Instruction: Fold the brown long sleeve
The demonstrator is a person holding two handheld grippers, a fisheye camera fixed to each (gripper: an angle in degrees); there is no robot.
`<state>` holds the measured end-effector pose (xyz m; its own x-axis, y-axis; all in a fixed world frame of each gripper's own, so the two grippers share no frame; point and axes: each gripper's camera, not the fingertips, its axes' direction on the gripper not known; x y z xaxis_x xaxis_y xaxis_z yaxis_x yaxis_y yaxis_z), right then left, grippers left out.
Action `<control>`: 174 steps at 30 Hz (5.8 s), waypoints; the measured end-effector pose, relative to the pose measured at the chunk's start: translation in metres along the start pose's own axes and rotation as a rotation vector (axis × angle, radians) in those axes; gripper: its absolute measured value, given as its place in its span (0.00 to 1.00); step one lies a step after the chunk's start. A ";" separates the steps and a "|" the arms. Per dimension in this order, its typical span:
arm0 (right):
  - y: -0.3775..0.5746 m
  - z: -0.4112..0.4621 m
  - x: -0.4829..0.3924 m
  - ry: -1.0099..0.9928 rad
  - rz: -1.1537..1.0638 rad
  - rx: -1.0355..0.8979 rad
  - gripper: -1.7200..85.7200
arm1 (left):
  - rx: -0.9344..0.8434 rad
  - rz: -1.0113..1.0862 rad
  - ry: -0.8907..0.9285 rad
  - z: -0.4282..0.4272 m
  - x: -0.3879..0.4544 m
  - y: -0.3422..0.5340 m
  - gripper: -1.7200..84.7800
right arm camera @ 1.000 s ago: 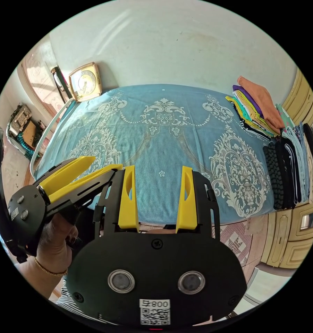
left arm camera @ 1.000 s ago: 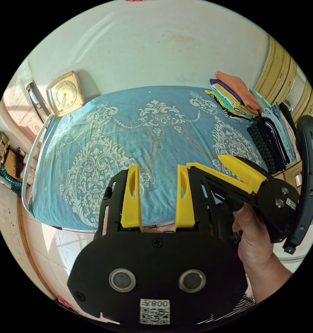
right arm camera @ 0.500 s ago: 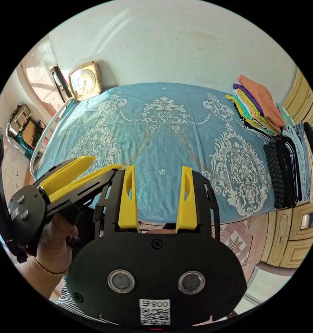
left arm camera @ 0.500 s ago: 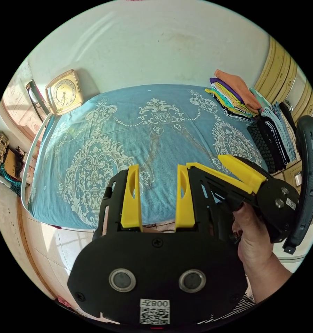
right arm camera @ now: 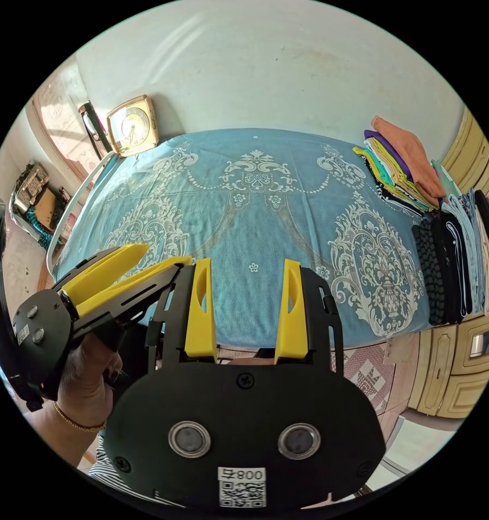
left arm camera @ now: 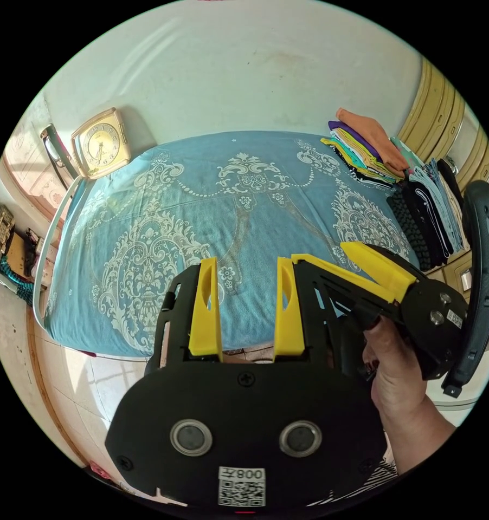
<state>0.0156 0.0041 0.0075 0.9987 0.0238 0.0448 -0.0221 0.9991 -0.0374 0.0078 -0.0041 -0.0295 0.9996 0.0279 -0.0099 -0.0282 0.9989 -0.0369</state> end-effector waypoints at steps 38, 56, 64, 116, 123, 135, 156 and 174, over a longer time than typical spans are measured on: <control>0.008 0.000 -0.005 -0.003 0.000 0.000 0.22 | -0.001 0.016 -0.011 -0.002 0.004 0.006 0.19; 0.008 0.007 0.020 -0.004 0.006 -0.006 0.22 | -0.006 0.031 -0.004 0.006 0.015 -0.001 0.19; 0.004 0.008 0.039 -0.006 0.005 0.005 0.22 | 0.002 0.045 0.011 0.008 0.024 -0.011 0.19; -0.216 0.208 0.530 -0.189 0.329 -0.075 0.11 | -0.121 0.363 0.717 0.253 0.151 -0.353 0.19; -0.266 0.165 0.622 -0.138 0.374 -0.035 0.06 | -0.154 0.479 0.795 0.241 0.223 -0.438 0.12; -0.364 0.104 0.806 0.015 0.486 0.123 0.08 | -0.163 0.609 0.920 0.241 0.352 -0.568 0.12; -0.489 0.156 1.023 0.233 0.741 0.148 0.18 | -0.265 0.597 0.844 0.284 0.391 -0.641 0.13; -0.531 0.188 1.033 -0.226 0.590 0.090 0.03 | -0.231 0.545 0.878 0.282 0.311 -0.670 0.12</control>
<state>1.0499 -0.4953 0.2617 0.7833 0.5683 0.2520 -0.5790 0.8145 -0.0367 0.3399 -0.6540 0.2737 0.4971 0.3415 -0.7977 -0.5646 0.8253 0.0015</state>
